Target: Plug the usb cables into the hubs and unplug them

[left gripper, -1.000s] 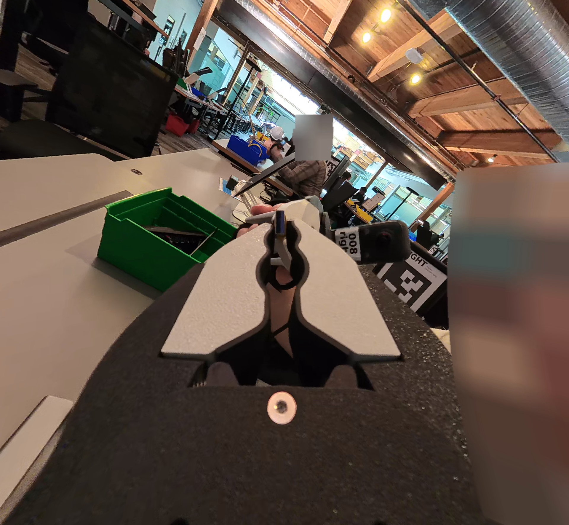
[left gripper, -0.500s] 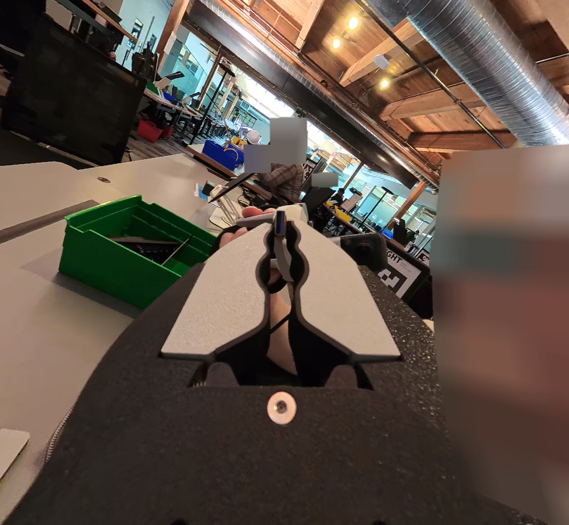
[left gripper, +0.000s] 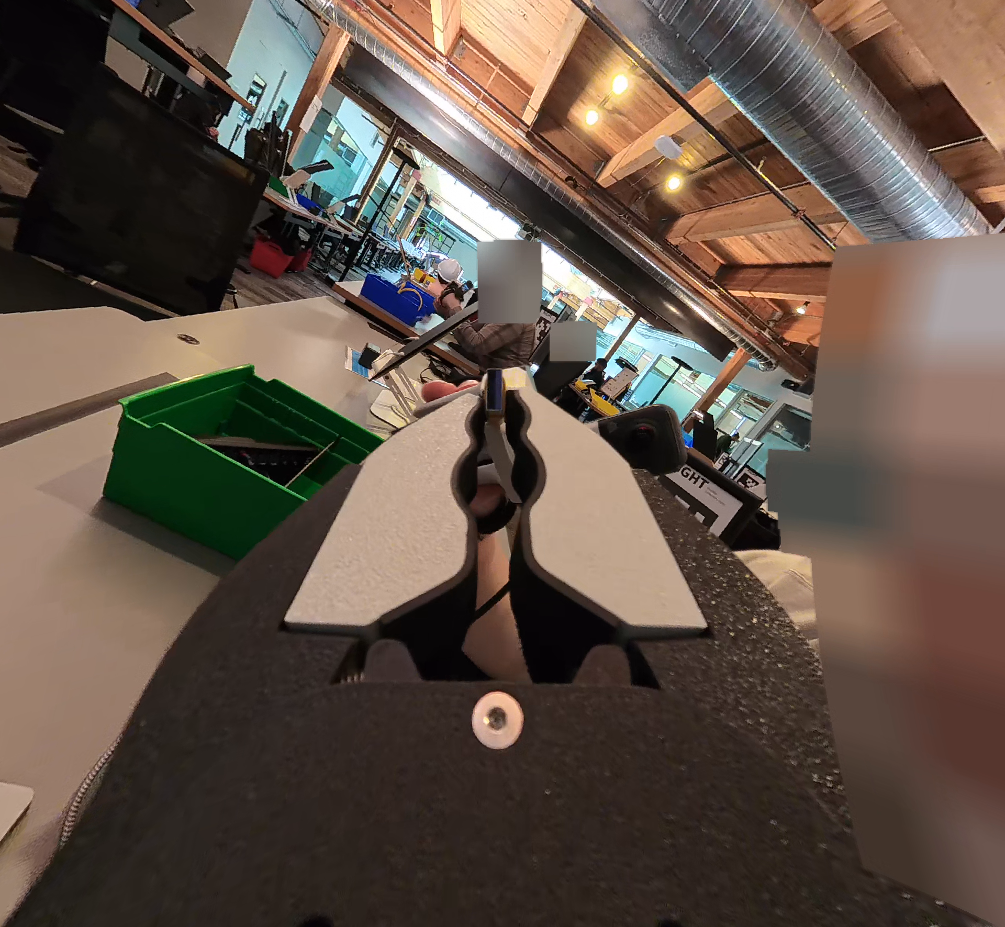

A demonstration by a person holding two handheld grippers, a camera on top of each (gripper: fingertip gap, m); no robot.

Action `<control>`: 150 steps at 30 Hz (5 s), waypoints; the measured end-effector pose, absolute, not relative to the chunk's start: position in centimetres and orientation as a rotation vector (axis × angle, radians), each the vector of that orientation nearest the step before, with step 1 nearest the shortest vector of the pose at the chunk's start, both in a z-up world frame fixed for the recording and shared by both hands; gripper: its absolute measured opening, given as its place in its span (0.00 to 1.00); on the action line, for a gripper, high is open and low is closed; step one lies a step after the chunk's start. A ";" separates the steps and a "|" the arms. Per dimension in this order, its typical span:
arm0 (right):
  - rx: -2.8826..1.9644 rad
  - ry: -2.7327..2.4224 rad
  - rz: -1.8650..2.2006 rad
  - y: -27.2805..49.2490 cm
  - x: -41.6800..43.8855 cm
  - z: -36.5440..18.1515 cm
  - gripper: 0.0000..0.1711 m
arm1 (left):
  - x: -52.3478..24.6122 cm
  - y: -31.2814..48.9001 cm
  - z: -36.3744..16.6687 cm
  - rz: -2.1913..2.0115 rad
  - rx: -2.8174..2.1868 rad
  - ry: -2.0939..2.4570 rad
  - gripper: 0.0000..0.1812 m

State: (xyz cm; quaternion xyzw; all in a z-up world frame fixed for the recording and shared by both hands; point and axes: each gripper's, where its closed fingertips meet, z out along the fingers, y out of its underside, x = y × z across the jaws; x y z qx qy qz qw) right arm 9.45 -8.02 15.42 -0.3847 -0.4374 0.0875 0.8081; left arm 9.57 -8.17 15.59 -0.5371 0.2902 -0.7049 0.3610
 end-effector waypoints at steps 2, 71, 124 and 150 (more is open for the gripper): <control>-0.846 -0.933 0.184 -8.0 9.4 15.5 0.04 | 9.5 -8.1 15.7 -1.820 -1.377 0.734 0.04; -0.889 -0.937 0.112 -11.4 17.1 17.7 0.04 | 4.4 -0.4 -15.9 -0.315 -2.246 1.540 0.17; -1.539 -0.826 0.121 -1.9 10.0 4.8 0.04 | 5.7 -0.1 3.2 -0.555 -1.921 0.838 0.16; -1.215 -0.920 0.071 -5.0 9.5 9.4 0.04 | 7.0 -2.0 6.0 -0.615 -1.633 1.030 0.28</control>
